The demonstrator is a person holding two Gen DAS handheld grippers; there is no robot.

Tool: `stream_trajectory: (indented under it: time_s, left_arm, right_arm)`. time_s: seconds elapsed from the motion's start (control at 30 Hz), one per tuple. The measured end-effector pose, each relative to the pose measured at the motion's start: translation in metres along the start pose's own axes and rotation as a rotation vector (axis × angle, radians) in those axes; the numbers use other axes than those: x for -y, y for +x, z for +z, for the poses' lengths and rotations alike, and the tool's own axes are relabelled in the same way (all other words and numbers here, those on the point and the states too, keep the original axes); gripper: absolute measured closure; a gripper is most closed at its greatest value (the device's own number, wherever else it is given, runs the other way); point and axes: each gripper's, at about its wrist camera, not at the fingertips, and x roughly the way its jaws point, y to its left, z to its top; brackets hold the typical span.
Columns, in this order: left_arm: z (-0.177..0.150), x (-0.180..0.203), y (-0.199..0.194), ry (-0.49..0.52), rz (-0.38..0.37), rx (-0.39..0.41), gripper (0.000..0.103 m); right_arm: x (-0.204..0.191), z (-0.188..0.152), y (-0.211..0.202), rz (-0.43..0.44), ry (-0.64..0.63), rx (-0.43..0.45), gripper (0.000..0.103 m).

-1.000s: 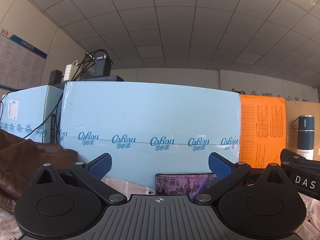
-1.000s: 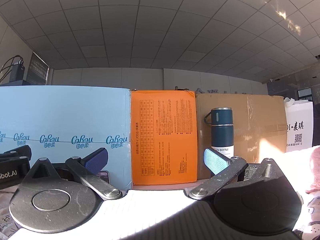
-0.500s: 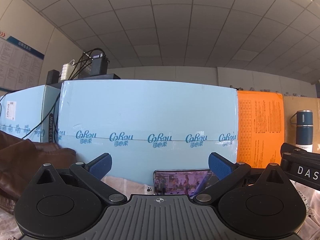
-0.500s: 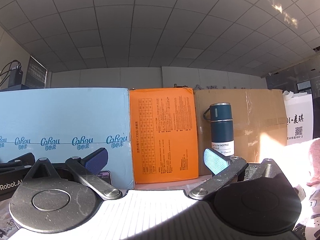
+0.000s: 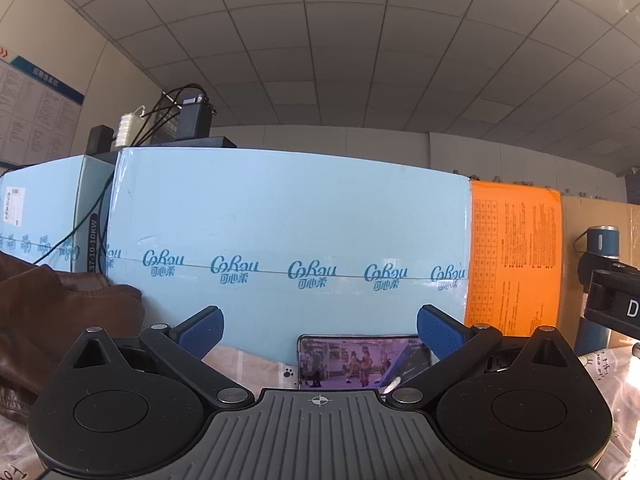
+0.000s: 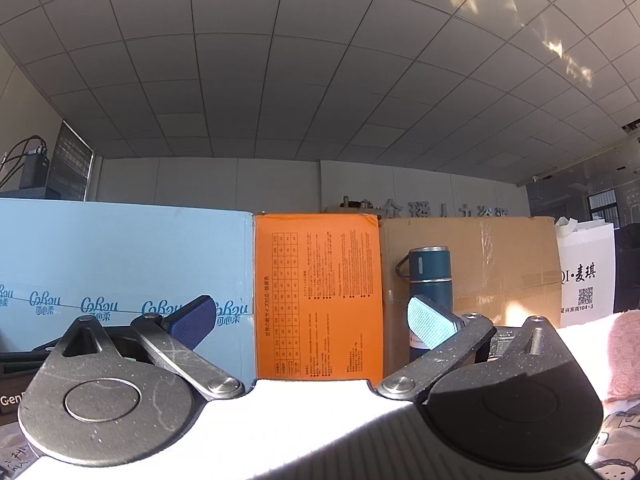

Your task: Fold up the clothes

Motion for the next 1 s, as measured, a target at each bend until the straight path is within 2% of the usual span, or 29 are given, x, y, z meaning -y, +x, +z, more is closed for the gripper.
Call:
stream_trajectory:
  time_s: [0.27,0.4,0.57,0.67,0.8,0.93,1.0]
  left_arm:
    - [0.007,0.004,-0.014,-0.023,-0.151,0.07,0.0]
    - [0.015,0.017,-0.022,-0.025,-0.269,0.051,0.0]
    - [0.023,0.04,-0.031,-0.019,-0.365,0.024,0.0]
    - [0.029,0.058,-0.029,-0.031,-0.451,-0.029,0.0]
    - [0.037,0.084,-0.015,-0.106,-0.545,-0.144,0.0]
    - [0.03,0.111,0.007,-0.215,-0.615,-0.275,0.0]
    - [0.024,0.124,0.016,-0.246,-0.622,-0.319,0.0]
  right_arm:
    - [0.04,0.02,-0.022,-0.088,0.009,-0.038,0.0]
    - [0.076,0.025,-0.029,-0.146,0.022,-0.088,0.0]
    - [0.122,0.021,-0.028,-0.263,0.013,-0.151,0.0]
    - [0.147,0.016,-0.024,-0.315,-0.008,-0.18,0.0]
    - [0.178,0.005,-0.017,-0.353,-0.021,-0.238,0.001]
    - [0.206,-0.006,-0.001,-0.362,0.002,-0.316,0.003]
    - [0.216,-0.009,0.011,-0.341,0.022,-0.357,0.003]
